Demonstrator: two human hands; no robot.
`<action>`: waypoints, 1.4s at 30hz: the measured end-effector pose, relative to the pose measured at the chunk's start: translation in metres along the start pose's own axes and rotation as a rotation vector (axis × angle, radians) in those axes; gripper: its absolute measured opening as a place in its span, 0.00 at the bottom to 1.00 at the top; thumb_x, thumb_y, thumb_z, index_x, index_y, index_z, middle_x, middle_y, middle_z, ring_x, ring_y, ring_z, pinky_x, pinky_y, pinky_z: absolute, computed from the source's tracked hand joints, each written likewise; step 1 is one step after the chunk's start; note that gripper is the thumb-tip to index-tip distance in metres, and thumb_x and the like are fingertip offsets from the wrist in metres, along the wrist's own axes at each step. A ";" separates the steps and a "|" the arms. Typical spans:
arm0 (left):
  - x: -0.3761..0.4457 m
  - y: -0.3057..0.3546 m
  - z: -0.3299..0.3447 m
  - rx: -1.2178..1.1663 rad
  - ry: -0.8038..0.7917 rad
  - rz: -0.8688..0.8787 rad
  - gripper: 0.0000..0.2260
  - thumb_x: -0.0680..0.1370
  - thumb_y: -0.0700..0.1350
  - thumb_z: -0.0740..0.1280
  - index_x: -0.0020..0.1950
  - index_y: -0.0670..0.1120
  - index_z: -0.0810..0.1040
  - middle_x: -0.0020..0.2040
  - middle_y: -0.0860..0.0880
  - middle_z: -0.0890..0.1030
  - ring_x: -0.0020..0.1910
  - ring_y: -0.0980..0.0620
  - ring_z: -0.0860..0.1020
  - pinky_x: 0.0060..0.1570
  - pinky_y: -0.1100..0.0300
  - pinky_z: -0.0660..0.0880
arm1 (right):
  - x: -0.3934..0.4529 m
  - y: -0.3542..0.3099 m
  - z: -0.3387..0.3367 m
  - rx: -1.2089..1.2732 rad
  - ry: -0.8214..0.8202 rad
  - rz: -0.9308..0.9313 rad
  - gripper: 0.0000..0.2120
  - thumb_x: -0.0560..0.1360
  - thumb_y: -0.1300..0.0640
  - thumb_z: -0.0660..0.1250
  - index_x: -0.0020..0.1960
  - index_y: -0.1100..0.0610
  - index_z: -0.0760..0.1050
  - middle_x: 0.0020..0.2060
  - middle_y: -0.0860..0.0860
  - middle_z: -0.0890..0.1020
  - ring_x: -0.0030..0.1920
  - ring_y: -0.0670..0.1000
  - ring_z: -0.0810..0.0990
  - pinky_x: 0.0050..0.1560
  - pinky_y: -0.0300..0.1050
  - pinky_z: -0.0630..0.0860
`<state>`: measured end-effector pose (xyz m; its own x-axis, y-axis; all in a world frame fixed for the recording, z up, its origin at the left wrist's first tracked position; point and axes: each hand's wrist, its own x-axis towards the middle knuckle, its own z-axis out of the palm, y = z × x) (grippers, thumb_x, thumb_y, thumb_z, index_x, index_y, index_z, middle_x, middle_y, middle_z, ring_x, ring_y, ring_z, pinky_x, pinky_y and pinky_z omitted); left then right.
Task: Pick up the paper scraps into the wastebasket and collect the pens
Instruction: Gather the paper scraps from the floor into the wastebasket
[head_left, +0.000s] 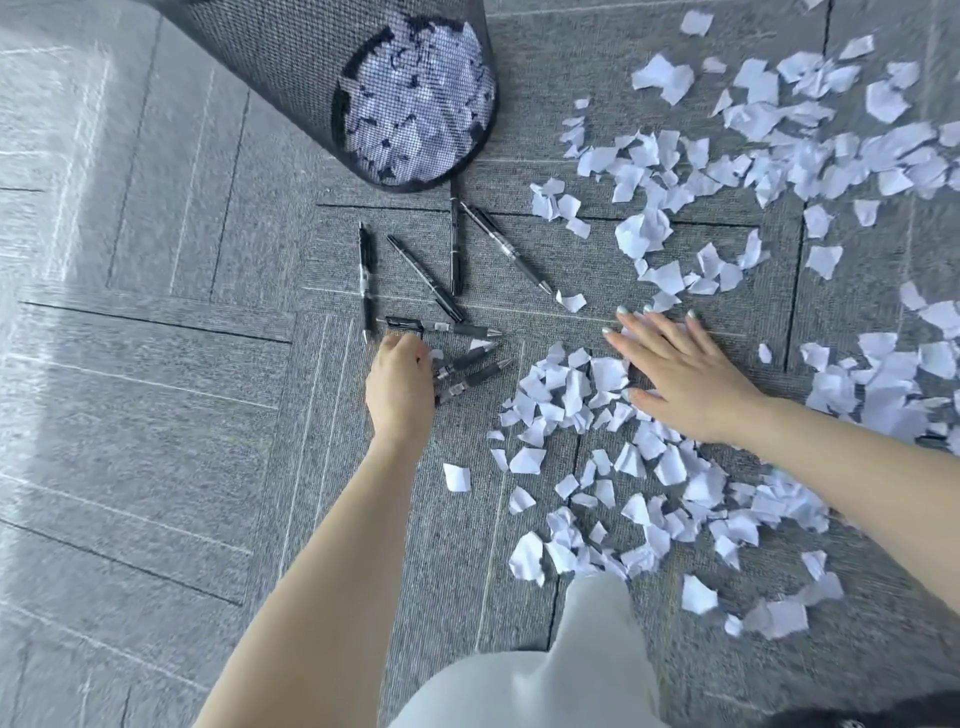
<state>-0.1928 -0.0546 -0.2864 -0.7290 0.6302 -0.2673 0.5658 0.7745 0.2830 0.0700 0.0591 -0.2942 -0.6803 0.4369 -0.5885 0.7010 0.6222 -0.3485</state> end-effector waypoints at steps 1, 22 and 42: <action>-0.002 0.002 -0.001 -0.010 0.000 0.015 0.06 0.77 0.40 0.63 0.52 0.41 0.77 0.56 0.45 0.76 0.42 0.51 0.75 0.42 0.61 0.73 | 0.000 0.000 0.000 0.003 0.003 0.000 0.32 0.79 0.46 0.50 0.71 0.47 0.30 0.68 0.43 0.28 0.67 0.44 0.27 0.68 0.52 0.28; -0.006 0.055 0.016 -0.246 -0.059 -0.062 0.09 0.75 0.37 0.65 0.35 0.42 0.76 0.26 0.51 0.73 0.24 0.55 0.67 0.27 0.68 0.71 | 0.024 -0.035 -0.017 0.154 0.550 0.003 0.20 0.75 0.52 0.61 0.65 0.58 0.68 0.61 0.53 0.74 0.62 0.54 0.71 0.69 0.54 0.60; -0.007 0.054 0.012 -0.137 -0.057 -0.058 0.09 0.76 0.37 0.64 0.37 0.41 0.69 0.33 0.48 0.72 0.30 0.51 0.67 0.31 0.59 0.67 | 0.005 -0.051 -0.002 -0.036 0.316 -0.292 0.20 0.77 0.54 0.58 0.68 0.54 0.65 0.66 0.50 0.69 0.70 0.52 0.63 0.70 0.52 0.40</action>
<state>-0.1528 -0.0166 -0.2804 -0.7338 0.5896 -0.3375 0.4623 0.7974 0.3879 0.0305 0.0310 -0.2784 -0.8853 0.4127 -0.2146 0.4648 0.7691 -0.4386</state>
